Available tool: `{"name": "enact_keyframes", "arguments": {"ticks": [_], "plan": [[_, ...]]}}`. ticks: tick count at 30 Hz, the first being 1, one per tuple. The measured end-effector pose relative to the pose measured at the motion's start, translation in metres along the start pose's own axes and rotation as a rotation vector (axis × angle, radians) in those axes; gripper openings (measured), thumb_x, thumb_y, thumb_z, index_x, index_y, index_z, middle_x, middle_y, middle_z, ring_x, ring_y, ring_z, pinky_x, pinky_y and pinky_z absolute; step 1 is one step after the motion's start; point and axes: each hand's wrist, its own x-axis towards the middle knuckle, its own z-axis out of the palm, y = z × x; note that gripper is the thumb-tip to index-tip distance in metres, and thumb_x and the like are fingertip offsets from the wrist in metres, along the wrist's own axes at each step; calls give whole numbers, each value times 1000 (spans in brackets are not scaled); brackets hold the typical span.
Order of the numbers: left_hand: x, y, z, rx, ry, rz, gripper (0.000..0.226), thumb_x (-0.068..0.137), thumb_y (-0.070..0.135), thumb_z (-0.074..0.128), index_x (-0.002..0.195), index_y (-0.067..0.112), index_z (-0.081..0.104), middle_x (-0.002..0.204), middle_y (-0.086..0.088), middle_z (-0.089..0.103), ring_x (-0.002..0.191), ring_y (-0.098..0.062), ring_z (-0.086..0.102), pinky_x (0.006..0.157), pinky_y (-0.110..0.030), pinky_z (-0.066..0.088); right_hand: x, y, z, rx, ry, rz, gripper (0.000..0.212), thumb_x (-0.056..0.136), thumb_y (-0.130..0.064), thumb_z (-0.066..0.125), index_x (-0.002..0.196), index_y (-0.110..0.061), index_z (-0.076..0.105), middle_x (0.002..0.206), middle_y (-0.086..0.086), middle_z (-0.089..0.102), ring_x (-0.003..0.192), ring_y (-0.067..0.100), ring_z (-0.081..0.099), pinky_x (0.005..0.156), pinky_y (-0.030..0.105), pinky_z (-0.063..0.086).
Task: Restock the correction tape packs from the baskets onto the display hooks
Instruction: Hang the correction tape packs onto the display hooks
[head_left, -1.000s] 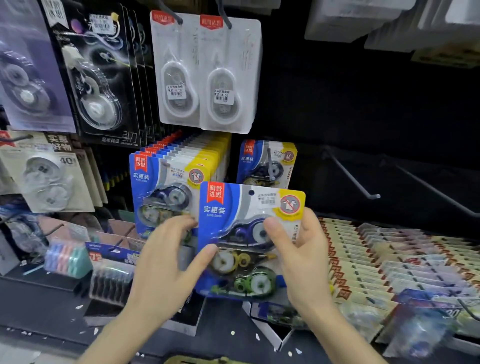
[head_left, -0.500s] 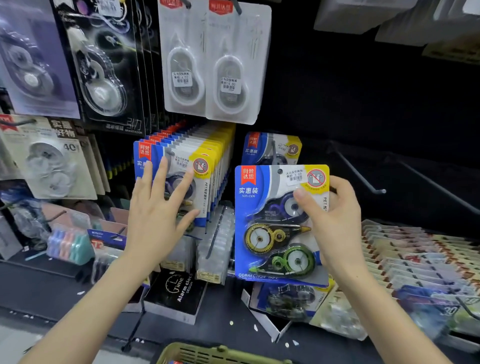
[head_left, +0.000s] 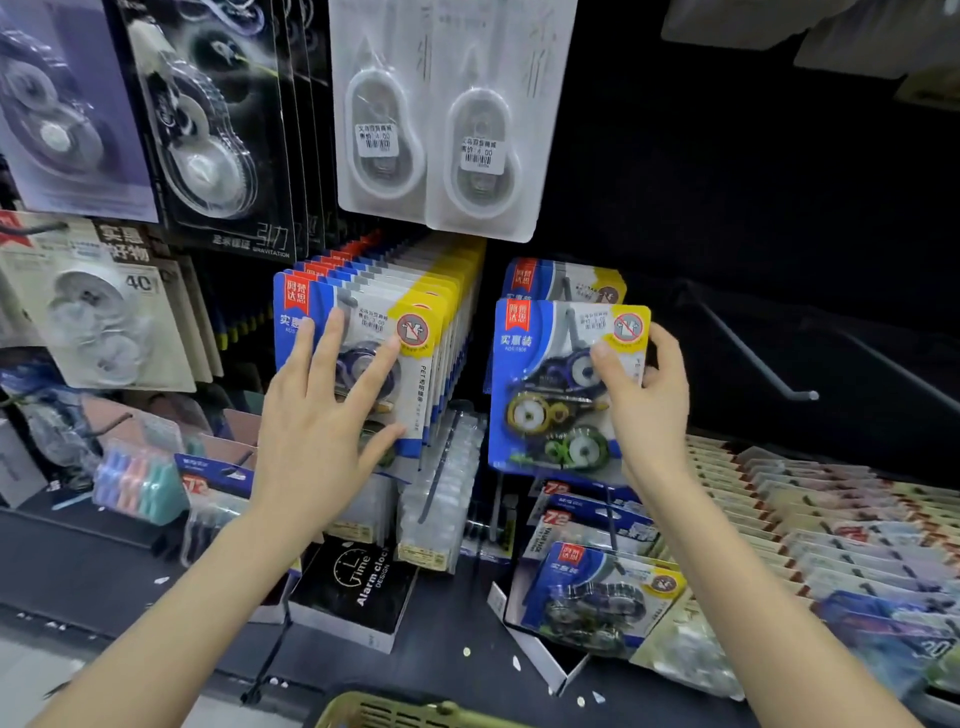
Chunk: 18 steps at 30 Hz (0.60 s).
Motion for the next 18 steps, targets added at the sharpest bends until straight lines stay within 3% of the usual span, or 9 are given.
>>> {"name": "enact_keyframes", "arguments": {"ticks": [2,4,6,13,18], "plan": [[0,0,2,23,9,1,69,90,52,54,150,27,31,156,-25,27,141,-48,28,97,-60,41,24,13,15,-74,47,18,45,91,-44,65,133,-38,50,119,-14,66,111,10,62,101,43,49],[-1,-1,3,38,15,-2,69,88,53,45,150,27,30,156,-25,28,141,-48,29,97,-59,40,44,20,29,-109,71,51,53,92,-46,62,141,-34,46,126,-11,64,117,15,59,103,37,44],[-1,-1,5,59,30,5,69,89,54,45,150,27,30,155,-26,28,140,-48,29,97,-58,40,60,25,38,-127,81,81,56,94,-46,60,146,-32,44,133,-6,61,123,21,56,99,31,40],[-1,-6,10,107,59,38,70,90,57,43,151,28,28,155,-26,29,140,-47,30,98,-55,35,80,37,49,-104,67,136,62,94,-45,60,150,-30,37,139,0,58,128,25,53,103,37,42],[0,-7,8,105,49,43,69,91,56,43,152,27,28,155,-26,28,141,-47,29,99,-55,35,71,33,38,-297,43,163,74,94,-55,54,155,-29,23,147,4,50,133,31,48,104,41,40]]}}
